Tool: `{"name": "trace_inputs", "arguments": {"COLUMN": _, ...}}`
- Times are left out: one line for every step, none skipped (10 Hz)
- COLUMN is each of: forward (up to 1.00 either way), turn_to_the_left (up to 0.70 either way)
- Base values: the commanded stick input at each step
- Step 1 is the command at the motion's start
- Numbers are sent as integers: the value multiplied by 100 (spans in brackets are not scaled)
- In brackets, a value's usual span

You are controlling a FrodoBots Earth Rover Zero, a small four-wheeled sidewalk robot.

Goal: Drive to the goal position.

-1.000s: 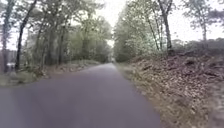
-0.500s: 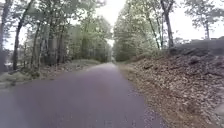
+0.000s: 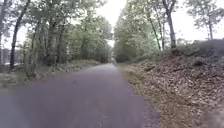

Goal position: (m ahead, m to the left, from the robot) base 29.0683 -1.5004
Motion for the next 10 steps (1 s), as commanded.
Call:
{"name": "trace_inputs", "arguments": {"forward": 70, "turn_to_the_left": 0}}
{"name": "trace_inputs", "arguments": {"forward": 70, "turn_to_the_left": 0}}
{"name": "trace_inputs", "arguments": {"forward": 70, "turn_to_the_left": 0}}
{"name": "trace_inputs", "arguments": {"forward": 70, "turn_to_the_left": 0}}
{"name": "trace_inputs", "arguments": {"forward": 70, "turn_to_the_left": 0}}
{"name": "trace_inputs", "arguments": {"forward": 70, "turn_to_the_left": 0}}
{"name": "trace_inputs", "arguments": {"forward": 70, "turn_to_the_left": 0}}
{"name": "trace_inputs", "arguments": {"forward": 70, "turn_to_the_left": 0}}
{"name": "trace_inputs", "arguments": {"forward": 70, "turn_to_the_left": 0}}
{"name": "trace_inputs", "arguments": {"forward": 70, "turn_to_the_left": 0}}
